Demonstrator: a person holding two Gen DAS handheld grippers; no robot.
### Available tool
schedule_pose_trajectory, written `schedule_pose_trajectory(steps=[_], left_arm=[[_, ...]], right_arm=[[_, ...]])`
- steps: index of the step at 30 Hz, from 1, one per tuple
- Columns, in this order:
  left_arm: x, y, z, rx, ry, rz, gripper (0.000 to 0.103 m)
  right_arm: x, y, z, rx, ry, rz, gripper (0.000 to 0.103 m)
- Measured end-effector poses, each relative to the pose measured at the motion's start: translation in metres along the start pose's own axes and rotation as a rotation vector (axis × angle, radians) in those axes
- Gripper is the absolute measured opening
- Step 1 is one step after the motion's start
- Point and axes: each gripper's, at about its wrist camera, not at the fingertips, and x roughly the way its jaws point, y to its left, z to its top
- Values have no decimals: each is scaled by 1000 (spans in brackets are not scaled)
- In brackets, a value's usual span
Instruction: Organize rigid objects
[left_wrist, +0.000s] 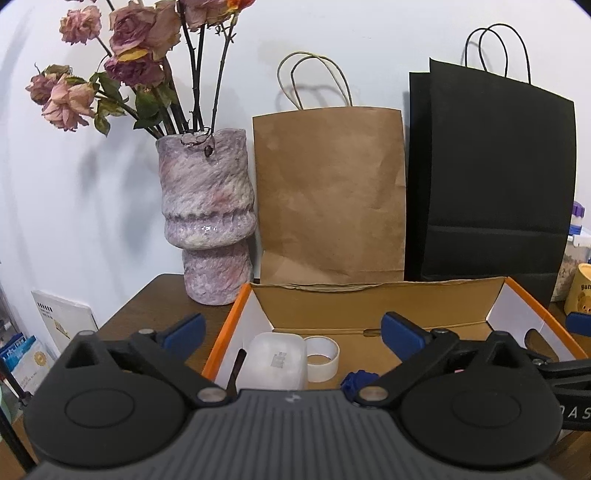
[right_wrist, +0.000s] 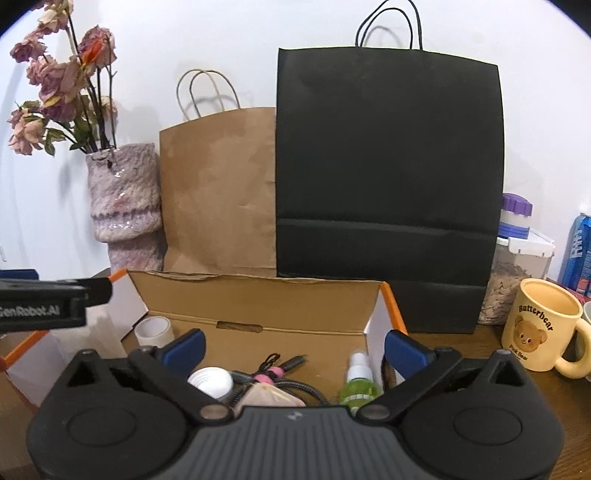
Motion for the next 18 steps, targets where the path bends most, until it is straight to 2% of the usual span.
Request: schedule_pose_trajectory(steps=[10, 18], left_arm=[[-6, 0, 1, 3, -7, 1, 103], [-20, 4, 3, 0, -20, -9, 103]], right_arm=[[-5, 0, 1, 1, -8, -12, 103], [-25, -5, 5, 9, -38, -17, 103]])
